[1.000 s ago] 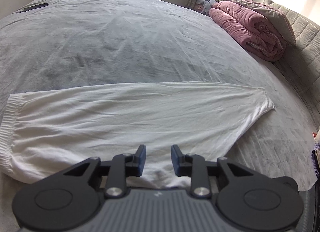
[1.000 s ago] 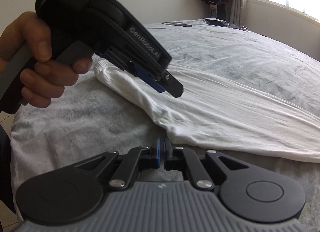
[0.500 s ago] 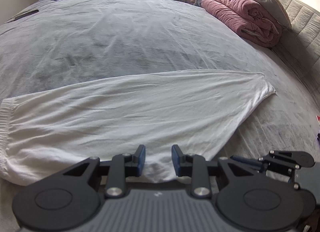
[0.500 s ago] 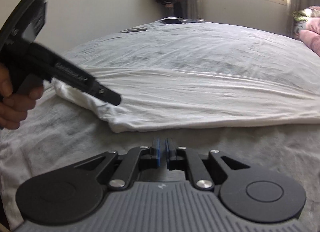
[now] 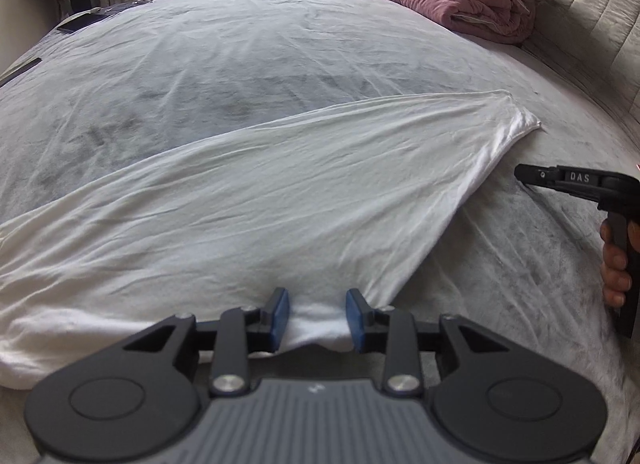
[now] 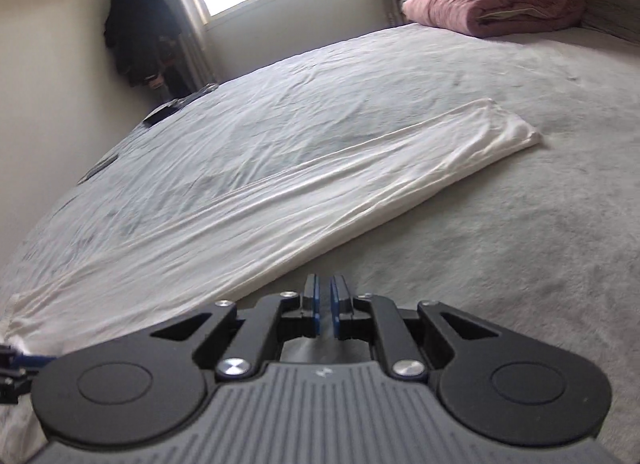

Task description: Fold clothes

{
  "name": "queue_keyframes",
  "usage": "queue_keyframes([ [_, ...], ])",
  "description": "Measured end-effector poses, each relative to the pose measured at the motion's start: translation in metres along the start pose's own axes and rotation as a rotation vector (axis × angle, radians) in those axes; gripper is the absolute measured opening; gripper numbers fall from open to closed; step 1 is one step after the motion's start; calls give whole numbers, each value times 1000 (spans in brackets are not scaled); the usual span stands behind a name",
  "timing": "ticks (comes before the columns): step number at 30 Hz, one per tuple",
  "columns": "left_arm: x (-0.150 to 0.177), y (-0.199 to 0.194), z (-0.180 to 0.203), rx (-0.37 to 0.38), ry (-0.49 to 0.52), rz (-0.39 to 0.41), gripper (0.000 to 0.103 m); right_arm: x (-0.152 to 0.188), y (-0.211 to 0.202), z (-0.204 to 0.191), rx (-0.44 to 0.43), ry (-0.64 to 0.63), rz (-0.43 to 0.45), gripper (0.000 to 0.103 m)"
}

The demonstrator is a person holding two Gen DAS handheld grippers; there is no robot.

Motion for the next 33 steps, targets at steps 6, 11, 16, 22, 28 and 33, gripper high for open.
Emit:
queue_keyframes([
  [6,-10,-6,-14,-58,-92,69,33,-22,4,37,60,65,45,12],
  [11,-10,10,-11,-135,-90,51,33,-34,3,44,102,24,83,15],
  [16,-10,13,-5,-165,-72,58,33,-35,16,10,70,-129,93,15],
  [22,-7,11,-7,-157,-64,60,33,-27,43,-20,33,-336,5,15],
  [28,-4,9,-10,-147,-64,60,33,-42,44,23,119,-272,11,15],
  [33,-4,9,-11,-148,-80,58,33,-61,46,56,213,-243,29,15],
])
Point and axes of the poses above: each gripper's, at about its wrist camera, not at the fingertips, and y roughly the way its jaws point, z to its right, x to its underside, the point moved 1 cm from there along y, roughly the way its jaws point, and after that the axes turned 2 degrees about -x, right-handed, at the moved point
